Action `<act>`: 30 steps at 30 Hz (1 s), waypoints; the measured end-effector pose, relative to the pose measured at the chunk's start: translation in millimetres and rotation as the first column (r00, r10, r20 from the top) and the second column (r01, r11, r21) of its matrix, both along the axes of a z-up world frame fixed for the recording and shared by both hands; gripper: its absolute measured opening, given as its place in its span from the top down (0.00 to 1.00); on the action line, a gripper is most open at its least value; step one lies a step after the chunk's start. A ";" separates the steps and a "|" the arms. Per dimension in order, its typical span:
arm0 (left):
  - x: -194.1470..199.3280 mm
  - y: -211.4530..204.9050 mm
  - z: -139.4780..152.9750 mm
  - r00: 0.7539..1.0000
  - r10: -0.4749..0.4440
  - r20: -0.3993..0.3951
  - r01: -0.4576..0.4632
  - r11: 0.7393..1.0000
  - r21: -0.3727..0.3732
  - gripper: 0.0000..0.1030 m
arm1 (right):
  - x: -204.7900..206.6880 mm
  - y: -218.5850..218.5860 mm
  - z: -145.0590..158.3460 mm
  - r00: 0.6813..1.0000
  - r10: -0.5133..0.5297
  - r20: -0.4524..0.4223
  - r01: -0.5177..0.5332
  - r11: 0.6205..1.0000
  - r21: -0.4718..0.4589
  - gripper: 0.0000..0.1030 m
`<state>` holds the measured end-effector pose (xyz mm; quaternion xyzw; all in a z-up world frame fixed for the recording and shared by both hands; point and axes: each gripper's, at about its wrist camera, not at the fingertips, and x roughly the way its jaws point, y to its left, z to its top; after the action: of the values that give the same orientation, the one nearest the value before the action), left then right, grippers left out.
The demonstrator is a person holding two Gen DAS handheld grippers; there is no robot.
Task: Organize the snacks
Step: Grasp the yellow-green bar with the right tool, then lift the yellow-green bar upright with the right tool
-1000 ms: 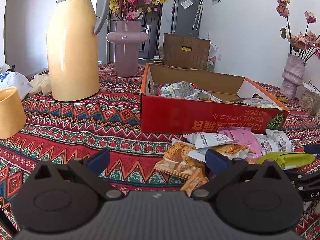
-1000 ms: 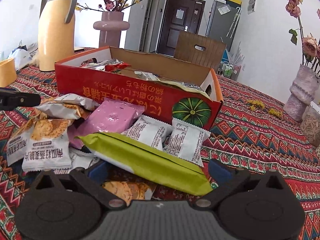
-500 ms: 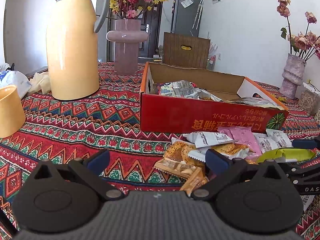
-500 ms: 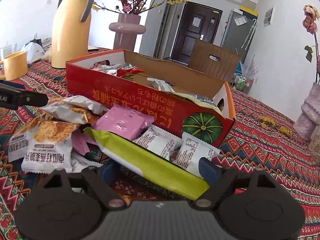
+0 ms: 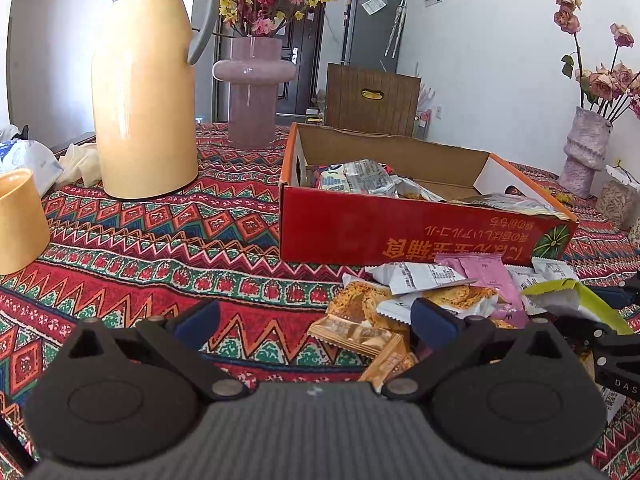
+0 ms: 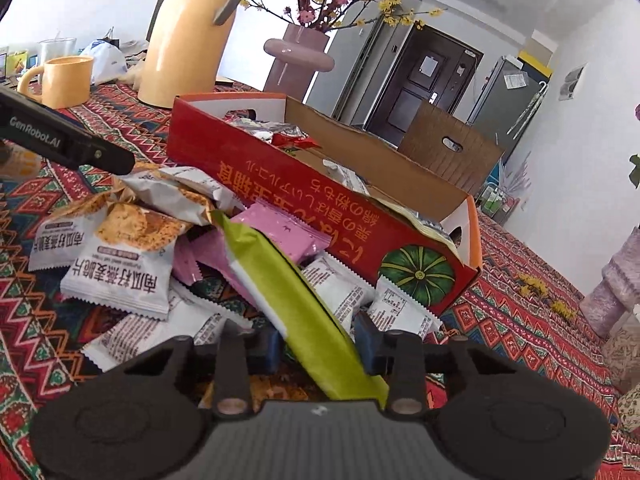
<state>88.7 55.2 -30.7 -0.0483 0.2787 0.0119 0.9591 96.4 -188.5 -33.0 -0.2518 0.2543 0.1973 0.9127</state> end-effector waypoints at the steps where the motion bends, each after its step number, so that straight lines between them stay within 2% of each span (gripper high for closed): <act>1: 0.0 -0.3 -0.2 1.000 0.000 0.000 0.000 1.000 0.000 0.00 | -2.3 -0.1 1.5 1.000 0.001 0.014 -0.001 1.000 0.001 0.70; 7: 0.2 0.4 -0.2 1.000 0.001 -0.001 -0.001 1.000 0.000 0.00 | -12.1 -9.0 14.7 0.996 -0.031 0.078 0.028 0.999 0.045 0.77; 13: 0.6 0.6 -0.5 1.000 0.003 -0.002 -0.003 1.000 -0.001 0.00 | -14.6 -38.9 35.4 0.988 -0.135 0.071 0.121 0.977 0.177 0.80; 20: 0.5 1.6 -0.8 1.000 0.010 -0.005 -0.010 1.000 -0.005 0.00 | -17.6 -85.4 43.3 0.960 -0.279 0.021 0.251 0.890 0.381 0.80; 27: 0.8 2.3 0.0 1.000 0.016 -0.010 -0.016 1.000 -0.007 0.00 | -18.9 -104.8 22.8 0.931 -0.362 -0.035 0.336 0.818 0.467 0.80; 30: 1.1 2.4 0.0 1.000 0.016 -0.011 -0.017 1.000 -0.006 0.00 | -19.5 -109.0 20.8 0.926 -0.376 -0.041 0.347 0.802 0.487 0.80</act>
<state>89.7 57.5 -30.7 -0.0537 0.2838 0.0192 0.9572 76.9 -297.5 -12.2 0.0328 0.2137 0.0697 0.9739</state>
